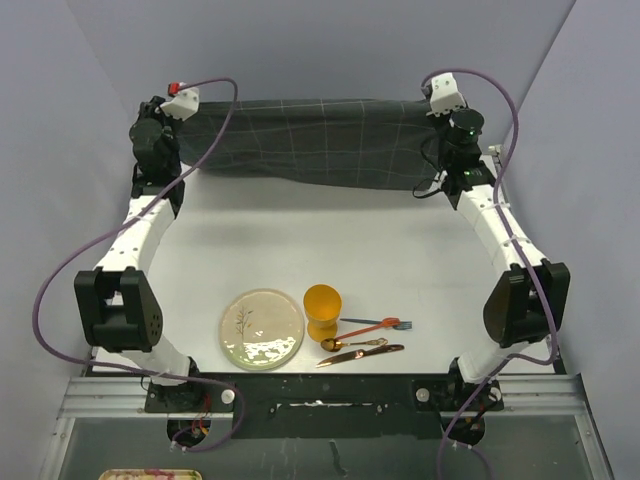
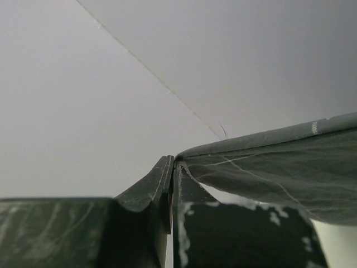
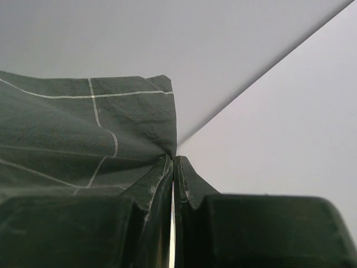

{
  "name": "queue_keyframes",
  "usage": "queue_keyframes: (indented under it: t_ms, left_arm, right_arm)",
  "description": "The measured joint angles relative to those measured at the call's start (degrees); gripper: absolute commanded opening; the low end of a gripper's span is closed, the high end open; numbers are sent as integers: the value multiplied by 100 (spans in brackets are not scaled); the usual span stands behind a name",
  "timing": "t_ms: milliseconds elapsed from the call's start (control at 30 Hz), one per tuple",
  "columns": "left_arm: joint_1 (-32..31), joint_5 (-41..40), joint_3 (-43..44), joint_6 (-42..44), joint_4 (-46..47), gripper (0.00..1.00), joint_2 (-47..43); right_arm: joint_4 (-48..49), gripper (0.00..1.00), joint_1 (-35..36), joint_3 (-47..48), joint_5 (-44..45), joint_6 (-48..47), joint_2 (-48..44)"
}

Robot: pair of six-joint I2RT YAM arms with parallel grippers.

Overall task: Set the dinner table for one person
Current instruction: Flatten out the napkin at the center of the board.

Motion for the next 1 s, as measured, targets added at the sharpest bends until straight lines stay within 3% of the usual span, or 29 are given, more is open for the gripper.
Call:
queue_keyframes:
  t_ms: [233, 467, 667, 1000]
  left_arm:
    - [83, 514, -1604, 221, -699, 0, -1274]
    - [98, 839, -1932, 367, -1617, 0, -1484]
    - [96, 874, -619, 238, -1958, 0, -881]
    - [-52, 481, 2085, 149, -2358, 0, 1436]
  right_arm:
    - [-2055, 0, -127, -479, -1093, 393, -1084]
    - [-3001, 0, -153, -743, -1731, 647, -1384]
    - [-3285, 0, -109, -101, -1790, 890, -688]
    - [-2625, 0, -35, 1587, -1200, 1362, 1060]
